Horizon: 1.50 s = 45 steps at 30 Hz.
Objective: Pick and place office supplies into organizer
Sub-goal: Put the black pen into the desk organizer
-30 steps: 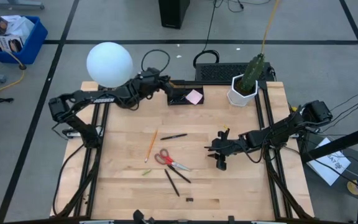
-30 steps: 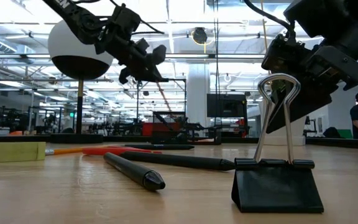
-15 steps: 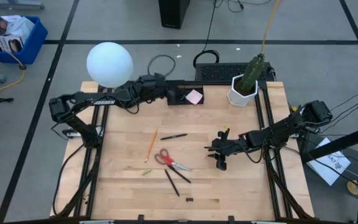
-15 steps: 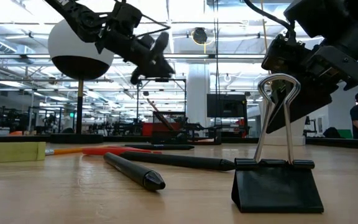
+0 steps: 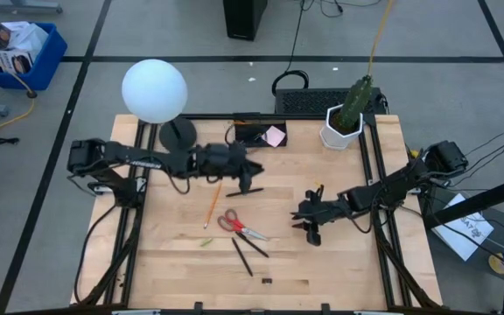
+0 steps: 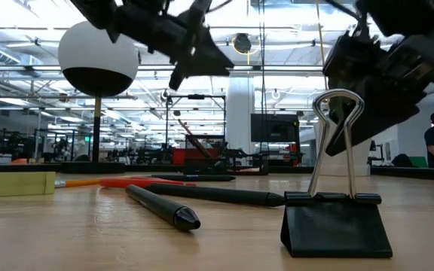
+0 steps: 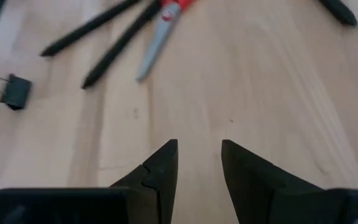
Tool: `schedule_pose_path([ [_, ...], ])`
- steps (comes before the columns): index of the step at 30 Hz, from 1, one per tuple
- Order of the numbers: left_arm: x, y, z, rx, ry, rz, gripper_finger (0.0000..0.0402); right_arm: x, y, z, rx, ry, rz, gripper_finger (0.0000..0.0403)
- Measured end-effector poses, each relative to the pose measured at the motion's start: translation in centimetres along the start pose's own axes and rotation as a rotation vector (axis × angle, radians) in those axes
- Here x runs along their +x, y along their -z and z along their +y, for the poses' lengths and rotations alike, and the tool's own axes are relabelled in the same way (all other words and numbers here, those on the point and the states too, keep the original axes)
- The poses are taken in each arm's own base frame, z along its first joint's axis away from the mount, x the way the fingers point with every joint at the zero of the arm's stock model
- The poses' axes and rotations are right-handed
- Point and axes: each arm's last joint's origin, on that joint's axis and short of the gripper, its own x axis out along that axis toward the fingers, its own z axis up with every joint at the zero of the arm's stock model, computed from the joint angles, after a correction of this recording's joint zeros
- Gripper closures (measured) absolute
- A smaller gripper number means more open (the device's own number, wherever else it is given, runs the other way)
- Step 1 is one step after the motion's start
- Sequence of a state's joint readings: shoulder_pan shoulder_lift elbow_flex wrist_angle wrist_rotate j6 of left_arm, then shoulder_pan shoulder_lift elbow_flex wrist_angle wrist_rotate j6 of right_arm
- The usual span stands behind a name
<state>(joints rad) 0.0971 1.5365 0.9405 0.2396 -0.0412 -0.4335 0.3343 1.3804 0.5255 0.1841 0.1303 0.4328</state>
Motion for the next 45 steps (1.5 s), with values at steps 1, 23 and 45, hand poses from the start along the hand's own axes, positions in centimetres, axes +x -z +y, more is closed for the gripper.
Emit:
schedule_pose_path([
  [1,-0.1,0.3,-0.8,0.011,0.005,-0.004,0.0314,0.0,0.0,0.2,-0.014,-0.011,-0.012,0.0287],
  [23,-8.6,8.0,-8.4,0.111,-0.032,-0.237,0.0314,0.1,-3.1,-1.6,-0.309,0.077,-0.257,0.0287],
  [45,-10.1,10.6,-7.6,0.107,0.015,-0.340,0.0314,8.1,-6.7,-11.8,-0.330,0.023,-0.283,0.0287],
])
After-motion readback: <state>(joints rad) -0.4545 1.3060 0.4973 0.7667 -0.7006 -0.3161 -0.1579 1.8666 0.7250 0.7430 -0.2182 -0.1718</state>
